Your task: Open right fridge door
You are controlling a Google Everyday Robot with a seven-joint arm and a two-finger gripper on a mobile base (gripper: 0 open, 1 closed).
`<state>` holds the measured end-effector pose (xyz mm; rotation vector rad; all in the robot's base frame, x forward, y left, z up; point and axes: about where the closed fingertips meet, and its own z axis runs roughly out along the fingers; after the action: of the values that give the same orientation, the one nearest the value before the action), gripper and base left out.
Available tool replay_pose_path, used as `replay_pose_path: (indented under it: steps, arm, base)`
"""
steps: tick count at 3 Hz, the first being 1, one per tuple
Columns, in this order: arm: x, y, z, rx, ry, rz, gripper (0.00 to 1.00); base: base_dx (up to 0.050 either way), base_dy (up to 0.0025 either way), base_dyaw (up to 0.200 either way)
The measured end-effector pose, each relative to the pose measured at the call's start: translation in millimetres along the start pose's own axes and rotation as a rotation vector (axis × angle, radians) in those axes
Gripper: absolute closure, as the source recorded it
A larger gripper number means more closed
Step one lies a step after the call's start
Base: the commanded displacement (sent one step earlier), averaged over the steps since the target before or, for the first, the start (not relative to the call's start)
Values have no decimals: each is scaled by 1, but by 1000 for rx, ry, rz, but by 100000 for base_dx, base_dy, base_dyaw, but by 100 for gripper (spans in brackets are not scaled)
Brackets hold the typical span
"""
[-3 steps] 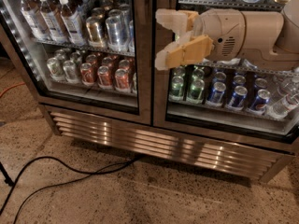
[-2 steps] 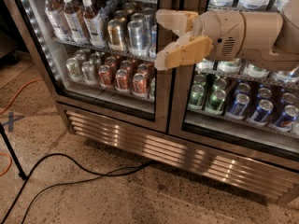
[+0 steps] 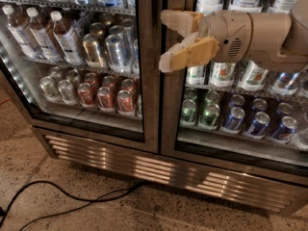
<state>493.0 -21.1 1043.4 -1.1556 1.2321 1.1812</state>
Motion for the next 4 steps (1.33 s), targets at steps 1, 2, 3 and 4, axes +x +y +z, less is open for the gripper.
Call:
replay_pose_path:
  steps: [1, 2, 3, 4]
  arm:
    - [0, 0, 0, 0, 0, 0, 0]
    - [0, 0, 0, 0, 0, 0, 0]
    - [-2, -5, 2, 6, 19, 7, 0]
    - [1, -37, 17, 8, 70, 55, 0]
  base:
    - [1, -1, -19790]
    - [0, 0, 0]
    - [0, 0, 0]
    - [0, 0, 0]
